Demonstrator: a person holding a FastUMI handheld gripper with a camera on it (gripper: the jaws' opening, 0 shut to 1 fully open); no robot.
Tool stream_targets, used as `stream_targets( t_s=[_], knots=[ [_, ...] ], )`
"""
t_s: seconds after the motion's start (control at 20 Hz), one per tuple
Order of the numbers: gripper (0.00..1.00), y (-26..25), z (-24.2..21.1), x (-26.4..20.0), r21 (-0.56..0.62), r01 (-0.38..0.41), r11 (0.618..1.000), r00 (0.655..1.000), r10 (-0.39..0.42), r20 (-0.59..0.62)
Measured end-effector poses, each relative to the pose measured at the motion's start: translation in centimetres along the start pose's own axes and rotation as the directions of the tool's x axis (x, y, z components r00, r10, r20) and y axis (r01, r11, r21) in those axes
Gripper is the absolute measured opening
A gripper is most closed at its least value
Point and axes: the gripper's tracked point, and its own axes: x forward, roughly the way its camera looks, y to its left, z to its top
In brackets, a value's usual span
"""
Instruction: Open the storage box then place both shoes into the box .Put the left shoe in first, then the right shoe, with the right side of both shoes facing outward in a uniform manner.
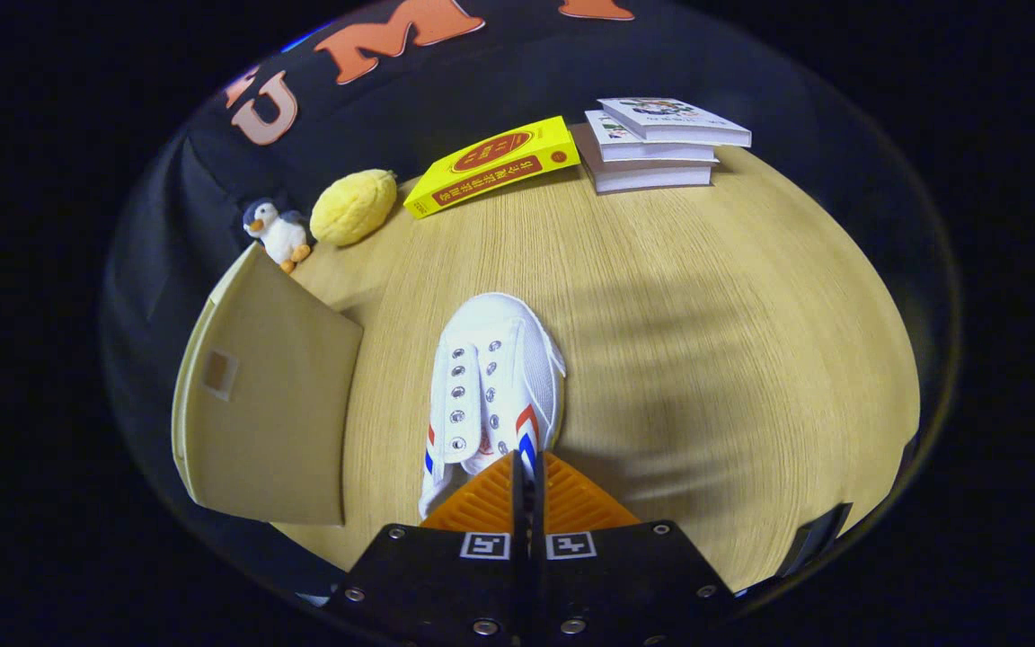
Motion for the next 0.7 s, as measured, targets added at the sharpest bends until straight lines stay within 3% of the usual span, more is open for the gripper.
stream_targets(
  t_s=[0.15,0.4,0.65,0.7],
  knots=[
    [0.03,0.0,0.1,0.2,-0.048,0.013,0.999,1.000,-0.013,-0.016],
    [0.37,0.7,0.9,0.9,-0.046,-0.003,0.999,0.998,0.000,-0.057],
    [0.37,0.0,0.8,1.7,-0.087,0.037,0.996,0.997,-0.043,-0.061],
    [0.32,-0.3,0.9,2.2,-0.102,0.049,0.994,0.998,-0.053,-0.038]
  ],
)
